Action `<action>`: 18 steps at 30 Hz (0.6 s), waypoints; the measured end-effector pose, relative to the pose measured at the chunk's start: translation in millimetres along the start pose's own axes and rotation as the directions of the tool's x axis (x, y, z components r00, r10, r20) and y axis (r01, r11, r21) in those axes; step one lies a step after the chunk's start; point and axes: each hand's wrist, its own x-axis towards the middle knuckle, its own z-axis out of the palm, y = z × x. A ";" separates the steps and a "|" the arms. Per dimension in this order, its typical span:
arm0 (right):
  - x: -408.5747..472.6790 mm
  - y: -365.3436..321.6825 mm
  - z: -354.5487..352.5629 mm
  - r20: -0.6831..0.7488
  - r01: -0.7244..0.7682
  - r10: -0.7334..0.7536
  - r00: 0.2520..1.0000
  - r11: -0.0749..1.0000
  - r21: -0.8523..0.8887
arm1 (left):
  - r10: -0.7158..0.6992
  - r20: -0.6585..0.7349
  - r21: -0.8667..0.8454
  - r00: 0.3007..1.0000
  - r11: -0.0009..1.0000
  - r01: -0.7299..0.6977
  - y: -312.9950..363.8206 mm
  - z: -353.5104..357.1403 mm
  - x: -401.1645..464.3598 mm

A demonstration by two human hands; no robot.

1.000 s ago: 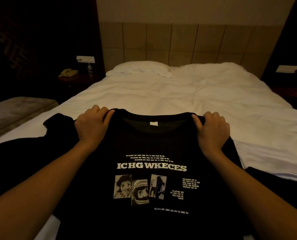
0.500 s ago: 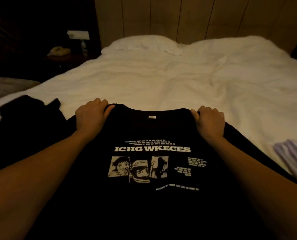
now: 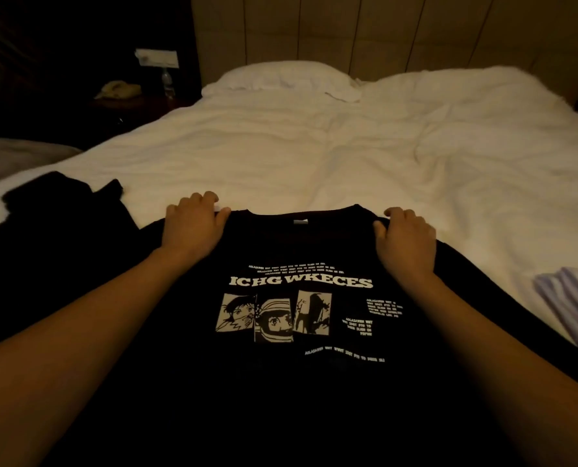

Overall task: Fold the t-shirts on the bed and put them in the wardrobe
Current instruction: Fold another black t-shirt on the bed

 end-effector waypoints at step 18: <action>-241.3 -9.9 -134.1 0.509 -0.009 -0.090 0.856 0.982 0.190 | 0.102 0.509 -0.172 0.855 0.985 -0.015 37.5 -117.5 -266.1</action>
